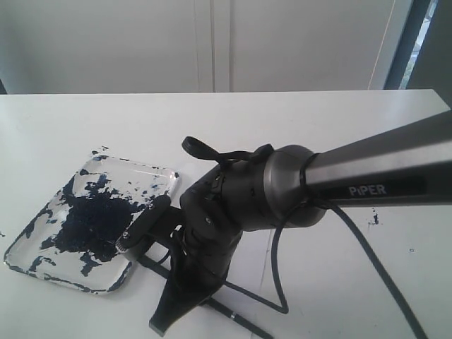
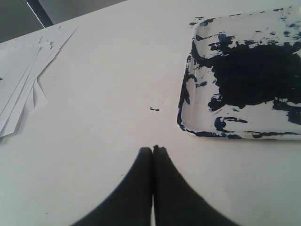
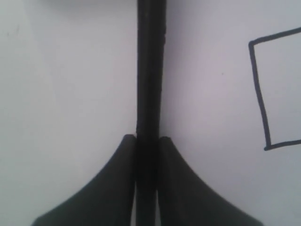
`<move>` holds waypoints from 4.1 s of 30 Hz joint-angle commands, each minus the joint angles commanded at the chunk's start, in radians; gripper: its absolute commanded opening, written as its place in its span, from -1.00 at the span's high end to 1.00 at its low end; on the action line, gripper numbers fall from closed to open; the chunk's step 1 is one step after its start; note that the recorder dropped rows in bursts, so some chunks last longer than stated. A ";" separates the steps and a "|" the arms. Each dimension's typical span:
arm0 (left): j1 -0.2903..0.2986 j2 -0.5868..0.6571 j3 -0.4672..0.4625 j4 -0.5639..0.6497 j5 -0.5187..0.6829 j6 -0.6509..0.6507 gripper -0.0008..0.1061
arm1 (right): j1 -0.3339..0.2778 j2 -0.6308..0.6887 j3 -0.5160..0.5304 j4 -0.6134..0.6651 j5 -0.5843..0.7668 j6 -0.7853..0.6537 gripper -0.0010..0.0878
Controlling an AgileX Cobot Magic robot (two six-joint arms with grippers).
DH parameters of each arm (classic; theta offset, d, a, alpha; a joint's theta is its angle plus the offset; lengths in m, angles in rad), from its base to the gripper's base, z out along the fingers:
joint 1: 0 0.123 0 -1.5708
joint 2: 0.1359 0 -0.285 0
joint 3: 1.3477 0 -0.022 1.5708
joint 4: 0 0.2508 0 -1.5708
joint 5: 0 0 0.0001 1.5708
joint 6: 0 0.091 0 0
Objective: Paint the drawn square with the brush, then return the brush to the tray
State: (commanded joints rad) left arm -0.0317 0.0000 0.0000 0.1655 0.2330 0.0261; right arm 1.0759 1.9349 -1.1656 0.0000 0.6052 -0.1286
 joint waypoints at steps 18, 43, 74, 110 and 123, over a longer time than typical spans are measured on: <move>0.000 0.000 0.000 0.000 0.000 0.000 0.99 | 0.104 -0.157 -0.070 -0.622 0.362 0.272 0.98; 0.000 0.000 0.000 0.000 0.000 0.000 0.99 | 0.149 0.098 -0.284 -0.785 0.553 0.129 0.98; 0.000 0.000 0.000 0.000 0.000 0.000 0.99 | 0.168 0.165 -0.317 -0.784 0.539 0.088 0.98; 0.000 0.000 0.000 0.000 0.000 0.000 0.99 | 0.182 0.240 -0.350 -0.725 0.529 0.081 0.98; 0.000 0.000 0.000 0.000 0.000 0.000 0.99 | 0.099 0.242 -0.350 -0.985 0.600 0.267 0.98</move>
State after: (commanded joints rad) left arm -0.0317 0.0000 0.0000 0.1655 0.2330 0.0261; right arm 1.1744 2.1766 -1.5159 -0.9846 1.2056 0.1381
